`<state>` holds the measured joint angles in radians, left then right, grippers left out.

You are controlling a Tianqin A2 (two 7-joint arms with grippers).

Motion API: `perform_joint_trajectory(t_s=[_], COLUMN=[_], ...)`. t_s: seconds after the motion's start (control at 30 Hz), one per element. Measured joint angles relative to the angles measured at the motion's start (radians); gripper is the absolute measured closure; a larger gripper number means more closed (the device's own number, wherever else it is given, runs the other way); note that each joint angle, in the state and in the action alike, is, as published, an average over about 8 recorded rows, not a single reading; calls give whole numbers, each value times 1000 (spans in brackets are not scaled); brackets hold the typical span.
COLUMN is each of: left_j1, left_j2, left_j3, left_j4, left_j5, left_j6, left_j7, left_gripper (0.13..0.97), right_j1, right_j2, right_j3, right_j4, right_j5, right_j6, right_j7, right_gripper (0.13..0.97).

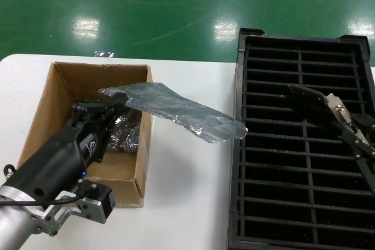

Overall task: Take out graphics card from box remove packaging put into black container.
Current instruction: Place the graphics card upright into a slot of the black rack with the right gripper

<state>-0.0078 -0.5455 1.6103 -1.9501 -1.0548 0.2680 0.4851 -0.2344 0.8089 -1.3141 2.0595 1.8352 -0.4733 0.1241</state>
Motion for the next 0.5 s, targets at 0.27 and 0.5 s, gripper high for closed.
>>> perform_joint_trajectory(t_s=[0.27,0.5], left_j1=[0,0], left_j2=[0,0], left_j3=[0,0], left_j4=[0,0], left_j5=[0,0], left_j6=[0,0], left_j7=[0,0], left_gripper=[959,959], right_j1=[11,122], right_j2=[11,146], right_j3=[-9,-79], right_j4=[0,0], right_j5=[-5,-63], right_j6=[-5,-60], right_j7=[3,84], right_gripper=[902,902])
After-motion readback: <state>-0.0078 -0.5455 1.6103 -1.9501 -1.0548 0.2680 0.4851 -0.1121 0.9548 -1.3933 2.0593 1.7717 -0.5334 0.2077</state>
